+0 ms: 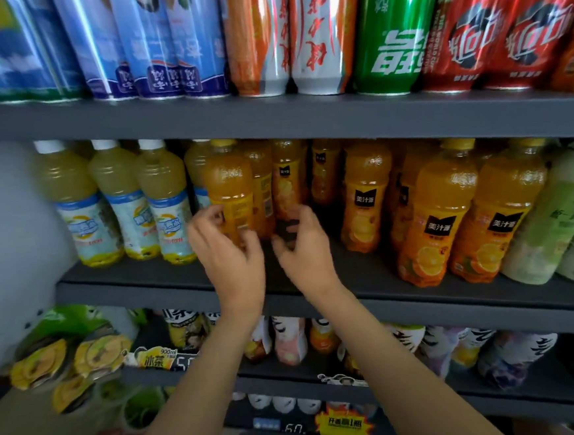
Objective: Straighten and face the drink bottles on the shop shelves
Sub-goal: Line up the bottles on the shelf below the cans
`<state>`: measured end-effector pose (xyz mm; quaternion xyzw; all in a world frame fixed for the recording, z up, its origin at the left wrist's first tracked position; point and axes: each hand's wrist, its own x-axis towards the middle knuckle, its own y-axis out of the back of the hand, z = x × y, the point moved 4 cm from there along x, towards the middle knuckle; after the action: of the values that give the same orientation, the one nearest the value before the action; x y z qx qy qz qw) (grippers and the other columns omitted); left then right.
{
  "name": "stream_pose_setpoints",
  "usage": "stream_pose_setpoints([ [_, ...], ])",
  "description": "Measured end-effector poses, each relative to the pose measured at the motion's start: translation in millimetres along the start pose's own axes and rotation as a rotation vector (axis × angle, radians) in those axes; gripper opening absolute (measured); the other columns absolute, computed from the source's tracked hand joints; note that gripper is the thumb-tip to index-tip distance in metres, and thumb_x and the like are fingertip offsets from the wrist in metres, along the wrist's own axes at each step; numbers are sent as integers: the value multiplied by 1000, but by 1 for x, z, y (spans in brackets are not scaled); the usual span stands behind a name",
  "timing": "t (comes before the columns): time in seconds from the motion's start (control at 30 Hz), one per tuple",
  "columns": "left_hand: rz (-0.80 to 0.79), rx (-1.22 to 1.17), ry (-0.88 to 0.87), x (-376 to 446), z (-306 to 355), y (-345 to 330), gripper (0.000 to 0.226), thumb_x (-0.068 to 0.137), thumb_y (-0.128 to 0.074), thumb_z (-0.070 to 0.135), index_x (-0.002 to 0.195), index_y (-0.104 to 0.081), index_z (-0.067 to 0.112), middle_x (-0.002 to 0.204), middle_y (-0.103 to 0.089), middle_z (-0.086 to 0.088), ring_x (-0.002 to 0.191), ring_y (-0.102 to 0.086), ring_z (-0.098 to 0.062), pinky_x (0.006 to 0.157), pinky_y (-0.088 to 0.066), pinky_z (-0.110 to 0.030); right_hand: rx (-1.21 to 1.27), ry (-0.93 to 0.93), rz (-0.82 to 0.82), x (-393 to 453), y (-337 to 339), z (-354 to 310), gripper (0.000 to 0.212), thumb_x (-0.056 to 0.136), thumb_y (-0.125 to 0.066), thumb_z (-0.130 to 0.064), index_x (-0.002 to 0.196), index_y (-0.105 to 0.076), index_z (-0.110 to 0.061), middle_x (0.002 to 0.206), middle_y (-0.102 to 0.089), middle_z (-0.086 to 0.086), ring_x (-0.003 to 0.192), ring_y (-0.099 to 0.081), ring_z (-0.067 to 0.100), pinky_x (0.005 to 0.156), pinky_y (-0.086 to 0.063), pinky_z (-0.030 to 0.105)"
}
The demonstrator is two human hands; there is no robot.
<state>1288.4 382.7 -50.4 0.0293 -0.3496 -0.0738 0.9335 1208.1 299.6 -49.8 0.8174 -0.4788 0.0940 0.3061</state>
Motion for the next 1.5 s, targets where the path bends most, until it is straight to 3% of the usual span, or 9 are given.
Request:
stream_pose_setpoints([
  [0.1, -228, 5, 150, 16, -31, 6, 51, 81, -64, 14, 126, -42, 2, 120, -48, -12, 113, -50, -27, 96, -42, -32, 55, -38, -183, 0, -37, -11, 54, 87, -61, -10, 136, -39, -12, 132, -50, 9, 120, -50, 23, 99, -41, 31],
  [0.27, -546, 48, 195, 26, -51, 0, 77, 72, -70, 47, 136, -40, 18, 125, -55, -4, 115, -53, -20, 96, -46, -40, 34, -97, -186, -3, -39, -9, 58, 87, -52, 2, 141, -35, -13, 135, -49, 11, 124, -46, 24, 98, -35, 23],
  [0.33, -644, 69, 181, 21, -44, -8, 74, 76, -72, 37, 139, -39, 18, 128, -52, -10, 118, -52, -25, 99, -43, -44, 7, -104, -151, -6, -26, -3, 57, 85, -52, 4, 138, -39, -12, 128, -53, 12, 118, -51, 25, 93, -38, 21],
  [0.5, -774, 55, 173, -4, -5, -42, 75, 76, -73, 37, 138, -37, 16, 132, -49, -11, 118, -52, -29, 97, -45, -49, -44, -163, -34, -19, 23, 14, 59, 83, -51, 7, 137, -40, -13, 124, -54, 12, 115, -52, 27, 99, -45, 43],
  [0.67, -800, 88, 149, -33, 28, -77, 69, 82, -70, 32, 140, -35, 18, 134, -42, -10, 120, -49, -28, 101, -41, -44, -145, -145, 80, -33, 77, 23, 46, 86, -49, 7, 130, -48, -6, 118, -58, 12, 110, -56, 24, 94, -46, 30],
  [0.8, -784, 85, 165, -47, 42, -87, 71, 82, -69, 34, 141, -32, 18, 136, -38, -9, 123, -46, -29, 101, -38, -43, -242, -123, 518, -48, 132, 25, 29, 86, -60, -5, 114, -52, -4, 112, -55, 10, 99, -54, 19, 78, -40, 18],
  [0.87, -779, 89, 168, -49, 43, -87, 70, 84, -67, 33, 141, -30, 17, 138, -37, -9, 124, -44, -29, 102, -36, -42, -268, -203, 623, -52, 151, 32, 41, 83, -67, -14, 116, -46, -2, 118, -47, 13, 103, -49, 22, 76, -33, 17],
  [1.0, -777, 102, 156, -53, 47, -87, 67, 85, -66, 30, 141, -31, 16, 137, -37, -10, 125, -43, -29, 103, -36, -41, -424, -454, 373, -52, 149, 62, 65, 80, -72, -28, 128, -37, -2, 130, -41, 17, 123, -37, 35, 94, -36, 40],
  [1.5, -738, 99, 158, -75, 58, -104, 68, 85, -65, 35, 141, -30, 19, 134, -37, -10, 123, -43, -33, 99, -39, -43, -542, -426, 343, -39, 141, 67, 59, 85, -66, -32, 130, -37, -6, 129, -45, 12, 124, -36, 30, 88, -42, 42],
])
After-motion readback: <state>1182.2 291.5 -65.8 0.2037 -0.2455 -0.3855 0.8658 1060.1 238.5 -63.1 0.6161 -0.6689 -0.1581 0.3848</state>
